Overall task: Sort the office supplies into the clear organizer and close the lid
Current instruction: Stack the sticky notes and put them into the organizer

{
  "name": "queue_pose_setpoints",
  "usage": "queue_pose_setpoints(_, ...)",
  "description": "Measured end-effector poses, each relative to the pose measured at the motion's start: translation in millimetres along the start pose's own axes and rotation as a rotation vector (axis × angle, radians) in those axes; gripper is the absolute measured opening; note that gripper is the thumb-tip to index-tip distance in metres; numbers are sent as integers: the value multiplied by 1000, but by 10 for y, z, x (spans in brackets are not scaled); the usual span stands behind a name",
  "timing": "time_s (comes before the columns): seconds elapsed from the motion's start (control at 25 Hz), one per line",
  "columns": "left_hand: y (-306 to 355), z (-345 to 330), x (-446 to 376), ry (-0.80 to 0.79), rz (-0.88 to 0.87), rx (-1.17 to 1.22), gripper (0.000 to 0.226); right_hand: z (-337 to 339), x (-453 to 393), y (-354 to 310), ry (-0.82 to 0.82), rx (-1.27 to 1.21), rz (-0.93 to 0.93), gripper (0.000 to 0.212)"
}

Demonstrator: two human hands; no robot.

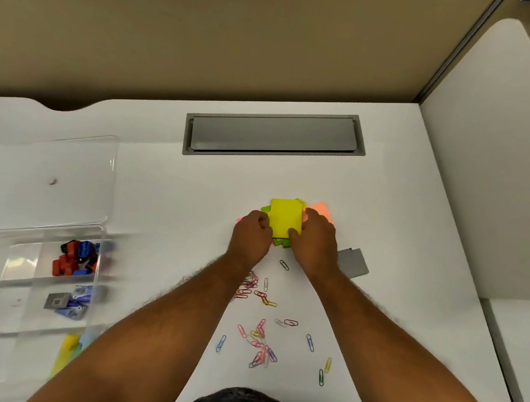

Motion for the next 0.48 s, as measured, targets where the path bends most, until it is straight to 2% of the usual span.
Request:
queue_pose_setpoints(0.16, 49, -28, -68, 17, 153, 107, 33, -77, -124, 39, -60, -338, -118, 26)
queue_pose_setpoints(0.28, 5, 9, -40, 24, 171, 317, 30, -54, -43, 33, -43, -462, -58, 22)
queue_pose_setpoints(0.36, -28, 101, 52, 80, 171, 418, 20, 7, -75, 96, 71, -349, 47, 32)
queue_pose_setpoints(0.44, -165, 238, 123, 121, 137, 386, 13, 140, -188, 166, 125, -41, 150, 49)
queue_pose_setpoints(0.48, -222, 300, 172, 129, 126, 331, 12, 200, -270, 229, 92, 132, 211, 56)
Point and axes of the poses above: each hand's wrist, its own x-axis away from the middle knuckle, its own z-axis out of the back of the hand, y = z × x, the point moved 1 cm from there along -x, towards the middle knuckle, and after that the axes turned 4 degrees about x, right-handed, at the moved point
